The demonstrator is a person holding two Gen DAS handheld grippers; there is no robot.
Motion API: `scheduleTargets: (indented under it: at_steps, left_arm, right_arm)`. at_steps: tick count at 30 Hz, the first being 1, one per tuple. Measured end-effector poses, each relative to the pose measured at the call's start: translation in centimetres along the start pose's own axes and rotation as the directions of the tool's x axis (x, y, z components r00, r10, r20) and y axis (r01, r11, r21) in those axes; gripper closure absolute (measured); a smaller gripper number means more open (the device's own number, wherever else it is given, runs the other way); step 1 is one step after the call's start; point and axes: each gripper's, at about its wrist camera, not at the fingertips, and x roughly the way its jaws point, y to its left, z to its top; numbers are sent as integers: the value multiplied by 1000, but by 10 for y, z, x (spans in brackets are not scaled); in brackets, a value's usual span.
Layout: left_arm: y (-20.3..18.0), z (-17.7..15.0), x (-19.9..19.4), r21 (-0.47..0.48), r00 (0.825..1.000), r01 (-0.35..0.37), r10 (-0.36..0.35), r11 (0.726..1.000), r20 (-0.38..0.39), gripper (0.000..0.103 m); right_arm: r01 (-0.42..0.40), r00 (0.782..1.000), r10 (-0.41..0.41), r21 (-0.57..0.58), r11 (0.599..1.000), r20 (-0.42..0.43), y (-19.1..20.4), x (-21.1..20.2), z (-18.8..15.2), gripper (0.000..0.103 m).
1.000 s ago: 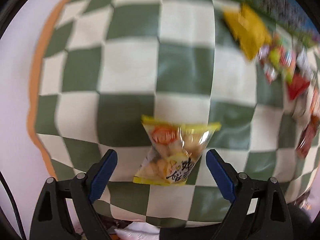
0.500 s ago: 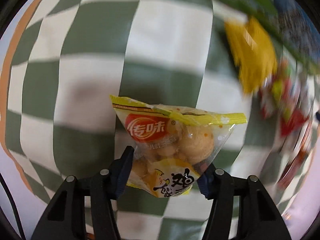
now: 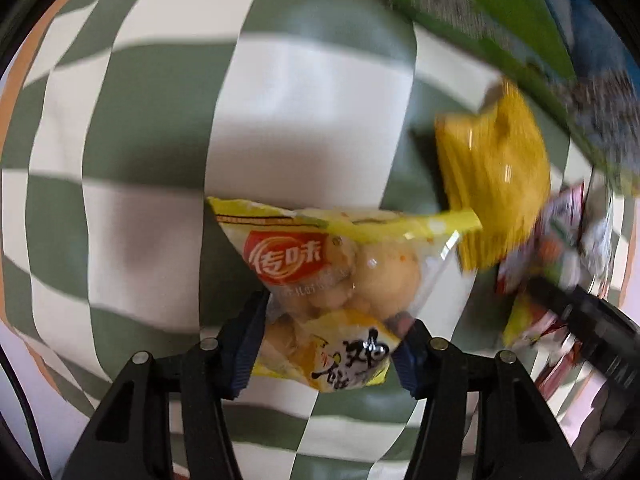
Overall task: Organize snacks
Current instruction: 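Lower both bags into the box and open both tools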
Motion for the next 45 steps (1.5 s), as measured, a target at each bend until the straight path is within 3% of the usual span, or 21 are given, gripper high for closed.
scheduleTargets:
  at_steps: [4, 6, 8, 12, 15, 20, 24, 29, 33, 37, 41, 45]
  left_arm:
    - [-4, -29, 17, 30, 999, -4, 5, 1000, -48, 49]
    - [-7, -35, 26, 35, 998, -13, 15, 999, -56, 45]
    - [-14, -31, 35, 51, 997, -21, 24, 998, -69, 40]
    - [-26, -28, 43, 76, 997, -58, 62, 995, -55, 39]
    - [-32, -35, 34, 71, 998, -55, 57, 996, -32, 48]
    - [-31, -55, 5, 60, 1000, -23, 23, 998, -2, 56]
    - [-43, -63, -37, 81, 998, 10, -15, 997, 58, 56]
    - [-75, -58, -116, 131, 981, 118, -136, 984, 137, 56]
    - [-103, -22, -186, 196, 953, 190, -229, 962, 200, 56]
    - [-98, 47, -241, 238, 934, 227, -280, 944, 221, 56]
    - [-120, 117, -247, 231, 949, 190, -239, 954, 204, 56]
    - [-123, 169, -217, 216, 974, 171, -198, 961, 111, 55]
  right_arm:
    - [44, 993, -56, -118, 992, -104, 14, 17, -40, 49]
    - [56, 991, -70, -125, 991, -112, 16, 23, -49, 49]
    - [64, 993, -73, -105, 992, -89, 17, 28, -52, 47]
    - [39, 995, -41, -21, 999, -92, 13, 36, -49, 39]
    - [27, 996, -26, 5, 1000, -84, 8, 35, -47, 39]
    - [19, 998, -19, 10, 1000, -60, -21, 15, -61, 47]
    - [-42, 997, 44, 28, 999, -58, -36, -10, -71, 47]
    - [-134, 990, 134, -1, 991, 32, -39, -77, -63, 48]
    - [-208, 966, 210, -35, 978, 150, -41, -153, -46, 48]
    - [-234, 924, 247, -78, 969, 291, -34, -226, -9, 48]
    - [-169, 907, 185, -75, 983, 378, -6, -243, 46, 47]
    - [-137, 925, 144, -46, 990, 352, -6, -234, 103, 48]
